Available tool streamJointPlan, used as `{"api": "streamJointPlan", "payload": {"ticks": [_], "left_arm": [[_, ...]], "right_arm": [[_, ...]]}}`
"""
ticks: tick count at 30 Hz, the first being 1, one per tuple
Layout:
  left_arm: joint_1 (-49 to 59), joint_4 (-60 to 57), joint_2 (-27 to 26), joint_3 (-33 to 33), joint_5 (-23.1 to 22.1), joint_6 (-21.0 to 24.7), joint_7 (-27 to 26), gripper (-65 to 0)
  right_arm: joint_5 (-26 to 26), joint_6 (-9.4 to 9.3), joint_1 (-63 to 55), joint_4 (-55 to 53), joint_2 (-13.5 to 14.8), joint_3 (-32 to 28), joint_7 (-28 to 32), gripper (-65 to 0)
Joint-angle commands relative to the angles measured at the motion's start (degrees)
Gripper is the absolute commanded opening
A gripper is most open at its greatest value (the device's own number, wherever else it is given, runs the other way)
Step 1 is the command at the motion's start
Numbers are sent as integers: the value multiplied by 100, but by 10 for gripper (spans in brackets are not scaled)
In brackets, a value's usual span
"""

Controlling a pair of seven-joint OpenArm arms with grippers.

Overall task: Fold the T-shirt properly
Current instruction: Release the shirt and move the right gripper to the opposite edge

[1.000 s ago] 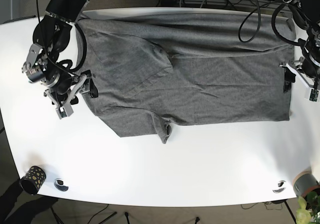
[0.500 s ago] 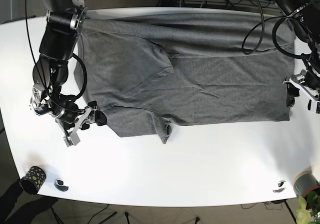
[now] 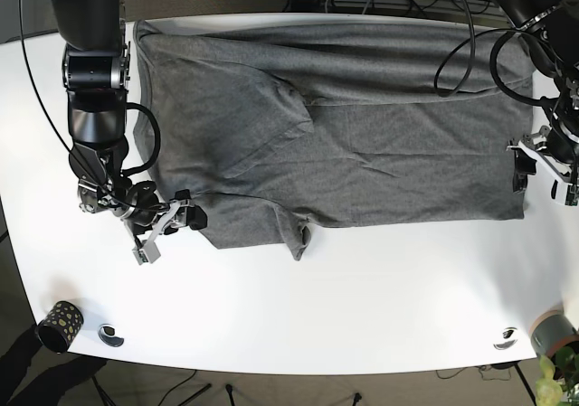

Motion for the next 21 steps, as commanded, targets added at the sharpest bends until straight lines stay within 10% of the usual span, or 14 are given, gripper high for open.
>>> {"api": "streamJointPlan", "payload": {"ticks": [1, 9, 21], "left_arm": [[-75, 83, -120, -28, -73, 33, -129, -222], [-234, -128, -85, 16, 463, 359, -129, -219], [-1825, -2097, -94, 156, 1738, 833, -279, -217]], "right_arm": [[82, 56, 165, 36, 56, -89, 137, -220], [82, 56, 33, 53, -190, -141, 137, -239], [82, 56, 33, 62, -357, -150, 137, -507]]}}
